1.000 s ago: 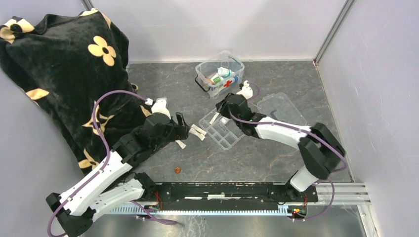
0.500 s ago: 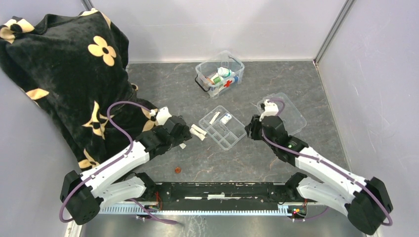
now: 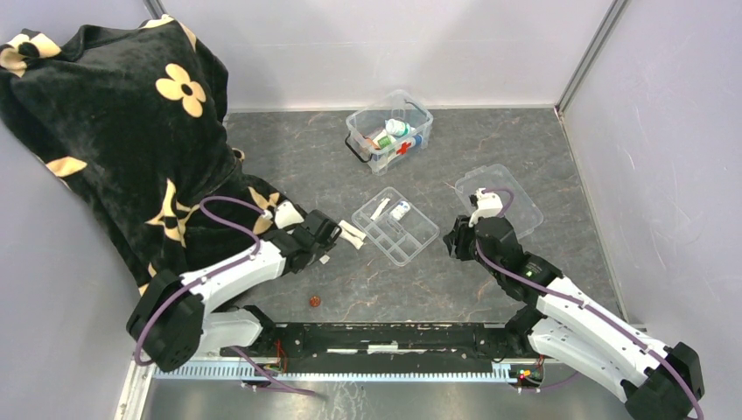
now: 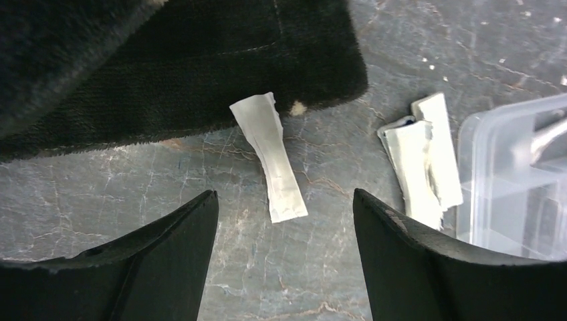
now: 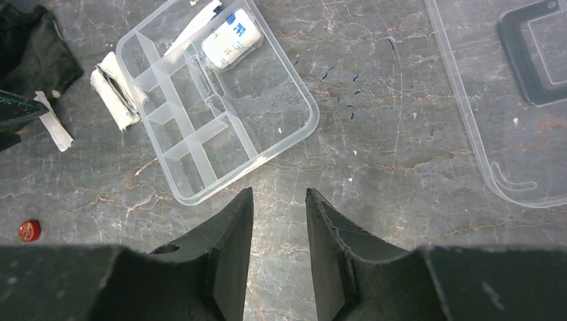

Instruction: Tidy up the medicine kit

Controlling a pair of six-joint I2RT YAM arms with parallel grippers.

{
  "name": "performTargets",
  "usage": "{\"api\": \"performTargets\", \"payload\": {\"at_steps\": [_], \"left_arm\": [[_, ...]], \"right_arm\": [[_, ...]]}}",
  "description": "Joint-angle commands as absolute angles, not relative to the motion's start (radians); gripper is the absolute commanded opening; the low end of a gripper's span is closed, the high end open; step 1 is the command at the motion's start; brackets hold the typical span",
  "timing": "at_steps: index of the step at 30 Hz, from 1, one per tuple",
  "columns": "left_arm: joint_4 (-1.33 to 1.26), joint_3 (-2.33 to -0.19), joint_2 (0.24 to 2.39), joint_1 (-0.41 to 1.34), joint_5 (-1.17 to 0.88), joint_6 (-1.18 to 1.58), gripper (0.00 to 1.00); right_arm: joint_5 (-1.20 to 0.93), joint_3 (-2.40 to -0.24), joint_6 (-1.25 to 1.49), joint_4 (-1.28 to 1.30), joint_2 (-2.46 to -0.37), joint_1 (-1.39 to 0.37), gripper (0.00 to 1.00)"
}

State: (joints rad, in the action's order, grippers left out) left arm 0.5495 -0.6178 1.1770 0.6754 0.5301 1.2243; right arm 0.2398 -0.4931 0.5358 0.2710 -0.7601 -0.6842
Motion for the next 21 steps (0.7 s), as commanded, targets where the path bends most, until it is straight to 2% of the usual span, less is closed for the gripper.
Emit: {"api": "performTargets", "payload": {"at_steps": [1,14,21], "left_arm": [[0.497,-0.634,1.242,0.667,0.576,1.337,0.79],[0.419,-0.620,1.332,0.624,0.549,1.340,0.68],[0.403,-0.613,1.354,0.624,0.551,1.336,0.55]], "right_arm": [[0.242,-0.497,0.514,0.296,-0.751,-0.682,0.41],[0.239,-0.479,0.520,0.300,-0.743,-0.682,0.41],[0.240,-0.469,0.529,0.296,-0.730,-0.682,0.41]]}}
